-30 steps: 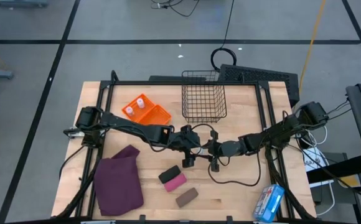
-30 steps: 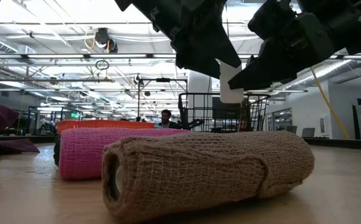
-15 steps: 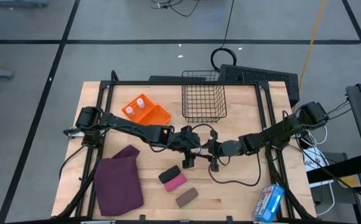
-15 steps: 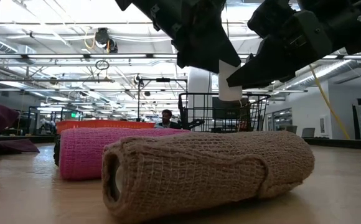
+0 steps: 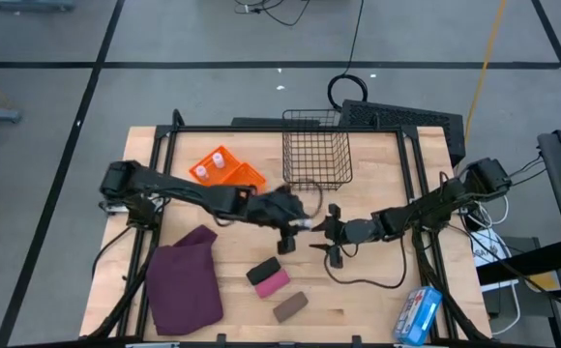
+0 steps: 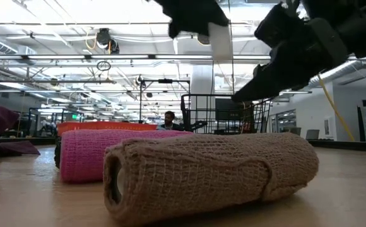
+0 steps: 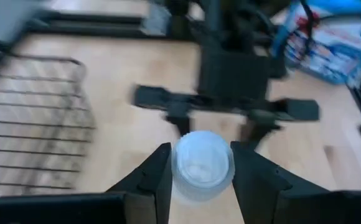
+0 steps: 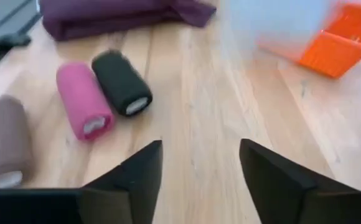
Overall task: Pick & Place Medicine items
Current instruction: Put the white pill bottle into the top orange basket
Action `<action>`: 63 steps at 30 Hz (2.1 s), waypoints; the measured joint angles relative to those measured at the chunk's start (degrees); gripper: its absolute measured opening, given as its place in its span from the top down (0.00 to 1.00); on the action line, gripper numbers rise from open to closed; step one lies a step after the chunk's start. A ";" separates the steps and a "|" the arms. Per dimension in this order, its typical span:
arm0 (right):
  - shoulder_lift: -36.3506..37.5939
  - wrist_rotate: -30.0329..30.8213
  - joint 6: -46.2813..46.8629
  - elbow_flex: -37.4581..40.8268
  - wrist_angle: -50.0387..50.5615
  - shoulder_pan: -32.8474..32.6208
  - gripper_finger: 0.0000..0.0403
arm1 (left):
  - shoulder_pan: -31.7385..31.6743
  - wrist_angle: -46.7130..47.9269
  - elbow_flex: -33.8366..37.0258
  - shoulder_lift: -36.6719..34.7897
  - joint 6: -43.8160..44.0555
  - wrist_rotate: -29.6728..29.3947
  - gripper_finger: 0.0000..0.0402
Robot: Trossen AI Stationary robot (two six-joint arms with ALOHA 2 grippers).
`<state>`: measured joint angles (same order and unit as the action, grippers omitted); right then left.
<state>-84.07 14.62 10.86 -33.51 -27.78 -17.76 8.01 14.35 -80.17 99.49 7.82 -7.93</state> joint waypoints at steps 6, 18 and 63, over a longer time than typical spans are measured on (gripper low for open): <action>1.06 0.08 0.40 1.28 -0.21 0.02 0.40 | -0.31 5.64 3.77 -9.02 0.08 -8.57 0.67; 1.13 0.13 0.42 1.33 -1.11 0.02 0.39 | -9.53 6.85 30.47 -34.64 15.21 -24.31 0.67; 1.13 0.29 0.41 1.28 -2.38 0.15 0.44 | -27.17 -8.66 55.81 -29.34 33.02 -25.33 0.40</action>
<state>-82.94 14.92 11.27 -32.23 -30.15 -17.61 -19.16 5.69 -24.36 70.15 40.84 -33.26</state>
